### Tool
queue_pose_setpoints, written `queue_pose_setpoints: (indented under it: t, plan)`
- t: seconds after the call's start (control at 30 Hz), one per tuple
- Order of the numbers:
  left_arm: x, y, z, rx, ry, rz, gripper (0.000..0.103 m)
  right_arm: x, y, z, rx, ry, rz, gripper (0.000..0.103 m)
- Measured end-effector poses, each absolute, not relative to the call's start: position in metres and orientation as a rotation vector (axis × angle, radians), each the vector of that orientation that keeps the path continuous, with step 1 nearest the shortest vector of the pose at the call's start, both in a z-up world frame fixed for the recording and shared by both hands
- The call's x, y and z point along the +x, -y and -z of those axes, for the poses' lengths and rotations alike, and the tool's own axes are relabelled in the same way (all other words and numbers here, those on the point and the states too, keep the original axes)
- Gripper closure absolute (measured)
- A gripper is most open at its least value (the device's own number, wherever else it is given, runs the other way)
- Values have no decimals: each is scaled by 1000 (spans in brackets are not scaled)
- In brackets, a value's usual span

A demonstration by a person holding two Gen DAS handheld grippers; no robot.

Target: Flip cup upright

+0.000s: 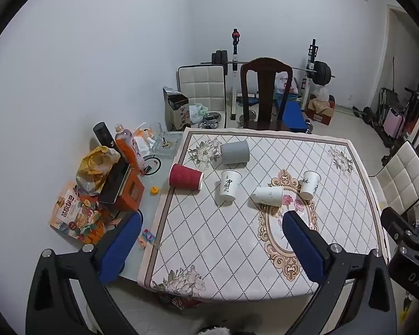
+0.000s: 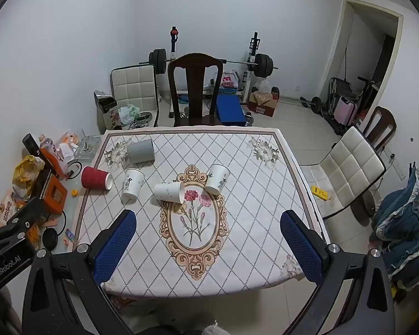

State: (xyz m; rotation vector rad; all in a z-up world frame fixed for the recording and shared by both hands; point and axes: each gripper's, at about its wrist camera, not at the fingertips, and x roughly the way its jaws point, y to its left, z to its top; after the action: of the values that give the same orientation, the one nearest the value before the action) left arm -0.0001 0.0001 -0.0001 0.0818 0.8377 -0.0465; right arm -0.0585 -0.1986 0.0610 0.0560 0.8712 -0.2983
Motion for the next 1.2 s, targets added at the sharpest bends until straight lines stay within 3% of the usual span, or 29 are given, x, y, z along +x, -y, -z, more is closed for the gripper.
queue_pose_setpoints:
  t: [1.2]
  plan:
    - [-4, 1, -21, 83, -822, 53, 0, -62, 195, -69, 41, -859, 294, 0]
